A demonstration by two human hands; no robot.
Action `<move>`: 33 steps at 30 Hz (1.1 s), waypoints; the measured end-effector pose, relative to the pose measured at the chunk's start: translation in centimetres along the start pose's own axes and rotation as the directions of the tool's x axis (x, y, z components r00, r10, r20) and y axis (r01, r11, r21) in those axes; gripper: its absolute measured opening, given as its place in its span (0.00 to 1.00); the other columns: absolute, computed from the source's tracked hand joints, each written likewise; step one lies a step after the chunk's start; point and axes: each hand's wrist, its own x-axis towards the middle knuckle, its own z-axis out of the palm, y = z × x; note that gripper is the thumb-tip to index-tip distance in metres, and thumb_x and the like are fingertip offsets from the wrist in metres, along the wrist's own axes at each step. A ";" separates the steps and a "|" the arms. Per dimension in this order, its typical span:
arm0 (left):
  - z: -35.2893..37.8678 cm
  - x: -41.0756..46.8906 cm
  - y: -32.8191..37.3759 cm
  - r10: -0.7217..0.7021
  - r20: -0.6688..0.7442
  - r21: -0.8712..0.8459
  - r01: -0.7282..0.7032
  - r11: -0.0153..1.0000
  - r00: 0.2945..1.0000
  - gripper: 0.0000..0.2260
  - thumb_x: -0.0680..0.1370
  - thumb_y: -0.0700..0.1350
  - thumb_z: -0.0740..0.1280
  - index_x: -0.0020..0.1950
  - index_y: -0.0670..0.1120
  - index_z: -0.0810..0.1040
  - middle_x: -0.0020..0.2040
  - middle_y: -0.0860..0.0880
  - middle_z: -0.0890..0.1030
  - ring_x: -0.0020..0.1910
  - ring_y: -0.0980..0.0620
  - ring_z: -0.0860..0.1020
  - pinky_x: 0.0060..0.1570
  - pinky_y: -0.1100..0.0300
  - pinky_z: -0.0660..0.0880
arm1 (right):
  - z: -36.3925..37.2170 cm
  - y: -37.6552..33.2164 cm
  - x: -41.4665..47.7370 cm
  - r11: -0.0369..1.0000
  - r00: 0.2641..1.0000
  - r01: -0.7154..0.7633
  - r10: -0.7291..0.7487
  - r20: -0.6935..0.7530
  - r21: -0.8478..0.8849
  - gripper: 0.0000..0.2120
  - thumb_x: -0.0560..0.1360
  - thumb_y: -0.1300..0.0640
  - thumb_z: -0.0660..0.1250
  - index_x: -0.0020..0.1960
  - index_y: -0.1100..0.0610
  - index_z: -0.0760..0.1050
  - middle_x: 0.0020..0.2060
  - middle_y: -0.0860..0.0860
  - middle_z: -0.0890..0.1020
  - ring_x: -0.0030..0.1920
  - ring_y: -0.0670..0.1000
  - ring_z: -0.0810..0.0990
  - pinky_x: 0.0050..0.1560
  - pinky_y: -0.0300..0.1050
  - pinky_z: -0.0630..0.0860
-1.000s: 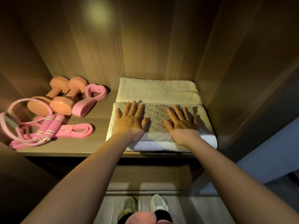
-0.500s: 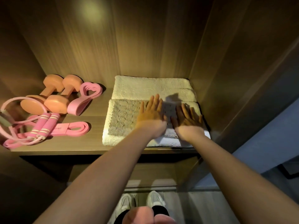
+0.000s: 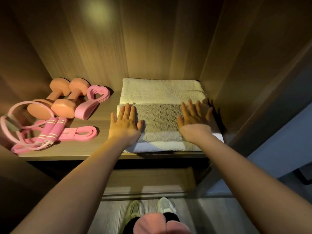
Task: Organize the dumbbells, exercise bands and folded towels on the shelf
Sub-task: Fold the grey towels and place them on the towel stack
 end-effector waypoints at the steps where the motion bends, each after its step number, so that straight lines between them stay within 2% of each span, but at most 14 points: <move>1: 0.1 0.1 0.0 -0.002 -0.010 -0.002 0.002 1.000 1.000 0.30 0.82 0.58 0.45 0.80 0.46 0.43 0.80 0.47 0.41 0.79 0.49 0.39 0.75 0.42 0.40 | -0.4 -1.4 -0.1 0.996 0.997 0.075 -0.074 -0.012 0.045 0.27 0.82 0.43 0.39 0.78 0.44 0.33 0.76 0.43 0.31 0.74 0.50 0.27 0.68 0.57 0.24; 4: -0.1 0.0 -0.1 -0.006 -0.014 0.000 0.006 1.000 1.000 0.30 0.82 0.58 0.45 0.80 0.46 0.43 0.80 0.48 0.41 0.79 0.49 0.39 0.75 0.41 0.40 | 0.0 -5.2 -0.2 0.966 0.973 0.218 -0.227 0.051 0.141 0.25 0.83 0.43 0.41 0.78 0.39 0.37 0.75 0.39 0.32 0.74 0.47 0.27 0.69 0.55 0.24; 7: -0.1 0.0 -0.2 -0.002 -0.025 -0.010 0.002 1.000 1.000 0.30 0.82 0.58 0.45 0.80 0.46 0.44 0.80 0.48 0.41 0.79 0.49 0.40 0.74 0.40 0.41 | 1.6 -5.0 0.4 0.972 0.973 0.214 -0.221 0.073 0.094 0.25 0.82 0.40 0.40 0.77 0.37 0.40 0.76 0.39 0.36 0.76 0.48 0.32 0.72 0.60 0.28; 11: 0.2 0.1 -0.3 0.005 -0.032 -0.020 -0.005 1.000 0.999 0.30 0.82 0.59 0.46 0.80 0.47 0.44 0.81 0.49 0.42 0.79 0.50 0.40 0.74 0.39 0.41 | 2.0 -0.7 0.2 0.992 0.994 0.077 -0.085 0.075 0.102 0.26 0.80 0.36 0.38 0.76 0.34 0.37 0.76 0.40 0.34 0.76 0.48 0.31 0.73 0.59 0.31; 14: 0.1 0.1 -0.4 0.008 -0.034 -0.015 -0.008 1.000 0.999 0.30 0.82 0.59 0.45 0.80 0.47 0.44 0.80 0.48 0.41 0.79 0.49 0.40 0.74 0.38 0.41 | 2.0 2.6 -0.5 0.991 0.995 -0.091 0.088 0.041 0.099 0.27 0.81 0.38 0.41 0.78 0.39 0.39 0.78 0.42 0.37 0.78 0.50 0.36 0.75 0.58 0.36; 17: -0.2 0.0 -0.3 0.005 -0.002 0.020 -0.005 1.000 1.000 0.31 0.82 0.59 0.44 0.80 0.46 0.42 0.80 0.47 0.40 0.79 0.48 0.40 0.74 0.38 0.40 | 1.6 3.8 -1.7 0.982 0.985 -0.169 0.167 0.032 0.085 0.28 0.83 0.42 0.42 0.80 0.47 0.42 0.79 0.50 0.45 0.79 0.52 0.45 0.76 0.55 0.49; 18: -0.4 0.0 -0.1 -0.003 0.002 0.039 0.003 0.999 1.000 0.31 0.82 0.60 0.44 0.80 0.46 0.42 0.80 0.46 0.40 0.79 0.47 0.39 0.74 0.38 0.39 | 1.2 3.7 -2.2 0.976 0.983 -0.185 0.183 0.023 0.117 0.27 0.83 0.44 0.44 0.80 0.50 0.45 0.79 0.54 0.54 0.77 0.54 0.55 0.73 0.54 0.58; 19: -0.6 0.0 0.1 -0.013 -0.006 0.069 0.014 0.998 1.000 0.31 0.82 0.60 0.44 0.80 0.45 0.42 0.80 0.45 0.40 0.79 0.46 0.39 0.74 0.38 0.38 | 0.8 3.7 -2.7 0.966 0.980 -0.191 0.197 -0.018 0.176 0.26 0.83 0.46 0.46 0.79 0.53 0.51 0.72 0.59 0.67 0.70 0.57 0.68 0.64 0.53 0.70; 20: -0.9 -0.1 0.4 -0.023 -0.027 0.107 0.026 0.994 0.999 0.32 0.82 0.60 0.44 0.80 0.44 0.41 0.80 0.44 0.40 0.79 0.45 0.39 0.73 0.39 0.37 | 0.3 3.6 -3.2 0.949 0.973 -0.182 0.212 -0.090 0.259 0.24 0.83 0.49 0.49 0.77 0.56 0.58 0.59 0.60 0.78 0.57 0.58 0.77 0.51 0.50 0.74; 21: -1.1 -0.3 0.7 -0.024 -0.062 0.144 0.032 0.989 0.998 0.32 0.82 0.59 0.45 0.80 0.43 0.41 0.80 0.42 0.39 0.78 0.45 0.38 0.74 0.40 0.37 | -0.1 3.5 -3.8 0.921 0.960 -0.158 0.228 -0.164 0.356 0.21 0.83 0.52 0.52 0.73 0.59 0.66 0.48 0.57 0.80 0.46 0.56 0.79 0.43 0.47 0.73; 23: -1.6 -0.8 1.6 0.042 -0.131 0.178 -0.018 0.984 0.991 0.32 0.82 0.57 0.46 0.79 0.41 0.40 0.79 0.42 0.38 0.78 0.45 0.37 0.75 0.41 0.38 | -0.9 3.7 -4.2 0.818 0.935 -0.140 0.295 -0.199 0.557 0.18 0.82 0.57 0.54 0.68 0.61 0.71 0.46 0.53 0.79 0.42 0.53 0.77 0.43 0.45 0.71; 26: -1.4 -1.0 4.2 0.203 -0.124 0.092 -0.192 0.977 0.971 0.31 0.82 0.60 0.41 0.78 0.44 0.38 0.78 0.44 0.36 0.77 0.47 0.35 0.76 0.44 0.41 | -2.0 3.9 -4.0 0.696 0.931 -0.227 0.360 -0.057 0.681 0.17 0.81 0.59 0.56 0.68 0.60 0.71 0.43 0.54 0.79 0.41 0.53 0.76 0.42 0.44 0.71; 30: 0.8 -0.9 6.3 0.282 -0.061 0.013 -0.281 0.959 0.958 0.30 0.81 0.63 0.39 0.80 0.50 0.42 0.80 0.46 0.41 0.78 0.49 0.39 0.76 0.46 0.40 | -3.2 3.5 -3.1 0.695 0.926 -0.333 0.368 0.082 0.637 0.13 0.79 0.59 0.57 0.57 0.62 0.77 0.48 0.58 0.79 0.49 0.59 0.77 0.49 0.49 0.74; 33: 1.6 -0.8 6.1 0.276 -0.077 0.033 -0.274 0.961 0.958 0.31 0.79 0.63 0.37 0.80 0.52 0.44 0.80 0.47 0.43 0.79 0.49 0.41 0.76 0.46 0.40 | -4.0 3.1 -2.0 0.700 0.891 -0.451 0.384 0.241 0.553 0.10 0.81 0.56 0.56 0.45 0.61 0.70 0.41 0.56 0.74 0.46 0.56 0.73 0.53 0.51 0.75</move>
